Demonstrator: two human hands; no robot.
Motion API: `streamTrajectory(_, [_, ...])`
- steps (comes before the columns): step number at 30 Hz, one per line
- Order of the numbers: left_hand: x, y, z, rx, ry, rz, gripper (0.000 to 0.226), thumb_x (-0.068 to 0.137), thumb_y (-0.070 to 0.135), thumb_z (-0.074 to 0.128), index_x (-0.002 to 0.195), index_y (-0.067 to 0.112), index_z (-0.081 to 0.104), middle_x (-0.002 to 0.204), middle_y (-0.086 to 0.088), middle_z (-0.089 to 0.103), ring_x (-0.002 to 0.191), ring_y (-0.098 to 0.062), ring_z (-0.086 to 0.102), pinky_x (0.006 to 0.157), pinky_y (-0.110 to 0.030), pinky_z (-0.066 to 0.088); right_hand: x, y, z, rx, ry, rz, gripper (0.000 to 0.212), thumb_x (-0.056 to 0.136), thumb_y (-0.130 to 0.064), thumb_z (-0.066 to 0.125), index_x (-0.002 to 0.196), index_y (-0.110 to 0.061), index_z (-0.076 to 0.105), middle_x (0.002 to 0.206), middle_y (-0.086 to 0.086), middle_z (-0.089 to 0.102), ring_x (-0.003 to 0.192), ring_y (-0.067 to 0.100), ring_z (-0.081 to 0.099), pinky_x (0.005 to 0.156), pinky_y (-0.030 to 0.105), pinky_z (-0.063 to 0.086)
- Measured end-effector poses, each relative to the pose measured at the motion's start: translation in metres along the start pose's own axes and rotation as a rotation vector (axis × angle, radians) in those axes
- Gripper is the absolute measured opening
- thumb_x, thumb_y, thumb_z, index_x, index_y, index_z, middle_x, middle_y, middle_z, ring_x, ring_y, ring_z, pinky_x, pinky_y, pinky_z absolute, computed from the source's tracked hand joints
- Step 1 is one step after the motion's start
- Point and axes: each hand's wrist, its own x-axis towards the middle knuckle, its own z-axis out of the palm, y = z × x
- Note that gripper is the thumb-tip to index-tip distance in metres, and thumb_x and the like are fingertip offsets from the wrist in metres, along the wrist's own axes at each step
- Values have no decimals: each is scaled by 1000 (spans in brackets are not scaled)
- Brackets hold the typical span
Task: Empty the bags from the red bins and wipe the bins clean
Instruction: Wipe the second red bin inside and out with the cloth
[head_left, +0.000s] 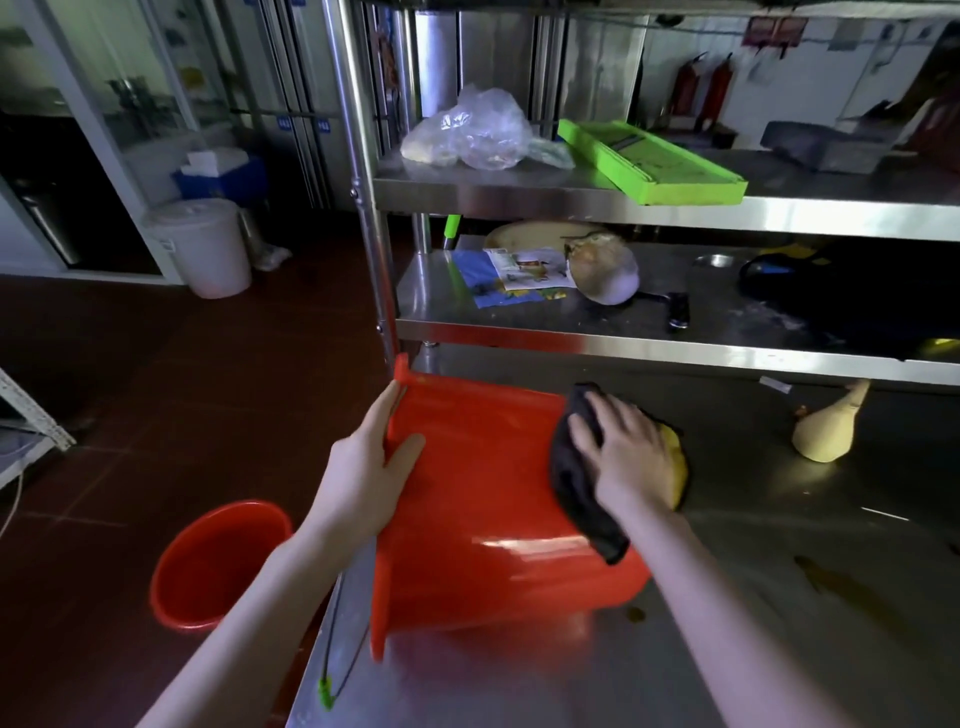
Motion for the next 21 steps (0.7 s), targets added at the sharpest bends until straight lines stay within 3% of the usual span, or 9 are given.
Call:
streamTrajectory(3, [-10, -10, 3, 26, 22, 76, 62, 97, 22, 57, 149, 41, 29, 92, 35, 53, 73, 22, 57, 65, -2, 46, 16, -5, 0, 16, -96, 107, 51, 99, -53, 31, 145, -34, 38, 151, -5, 40, 139, 24, 34, 113, 42, 28])
streamTrajectory(6, [-7, -16, 0, 14, 40, 86, 56, 99, 23, 54, 145, 45, 32, 86, 42, 56, 73, 24, 56, 62, 0, 42, -1, -71, 11, -31, 6, -121, 52, 97, -53, 30, 146, -37, 38, 151, -8, 40, 138, 24, 34, 113, 40, 26])
streamTrajectory(8, [-5, -16, -1, 18, 66, 91, 50, 101, 27, 48, 144, 48, 32, 96, 38, 59, 76, 20, 58, 65, 1, 41, -18, -118, 16, 20, 22, -333, 56, 95, -54, 28, 146, -34, 38, 153, -6, 39, 139, 27, 35, 112, 45, 28])
streamTrajectory(10, [-4, -17, -1, 14, 96, 80, 47, 102, 30, 44, 145, 47, 34, 119, 28, 56, 87, 26, 54, 73, 3, 40, -31, -141, 17, 43, 34, -472, 59, 95, -54, 27, 147, -31, 38, 153, -3, 39, 140, 29, 35, 110, 49, 30])
streamTrajectory(12, [-6, -21, -1, -3, 109, 78, 47, 102, 30, 42, 144, 50, 33, 110, 15, 65, 76, 19, 59, 65, -2, 45, -32, -134, 16, 38, 28, -507, 59, 96, -57, 26, 149, -33, 34, 155, -4, 36, 143, 26, 32, 111, 47, 30])
streamTrajectory(14, [-10, -24, -2, -17, 98, 88, 47, 102, 31, 40, 142, 53, 32, 70, 4, 67, 48, 2, 58, 46, -16, 48, -27, -110, 15, 26, 51, -440, 59, 95, -61, 26, 148, -36, 36, 154, -5, 37, 143, 22, 32, 111, 42, 32])
streamTrajectory(15, [-13, -24, -2, -22, 83, 79, 47, 102, 33, 40, 142, 55, 31, 63, -2, 65, 43, -5, 57, 44, -26, 51, -22, -94, 13, 5, 60, -368, 59, 95, -61, 26, 147, -36, 37, 153, -6, 39, 141, 20, 34, 110, 39, 32])
streamTrajectory(17, [-18, -25, -2, -45, 63, 62, 47, 101, 36, 38, 141, 59, 28, 70, 2, 69, 43, -16, 60, 46, -34, 55, -8, -59, 10, -39, 47, -184, 56, 96, -60, 27, 145, -36, 40, 149, -6, 44, 136, 19, 40, 110, 35, 31])
streamTrajectory(21, [-35, -29, -2, -31, 71, 129, 51, 95, 42, 37, 144, 55, 28, 68, 6, 67, 41, -15, 57, 44, -26, 52, 20, -4, -3, 94, -152, 159, 53, 97, -60, 28, 142, -35, 42, 146, -2, 46, 129, 27, 45, 104, 37, 36])
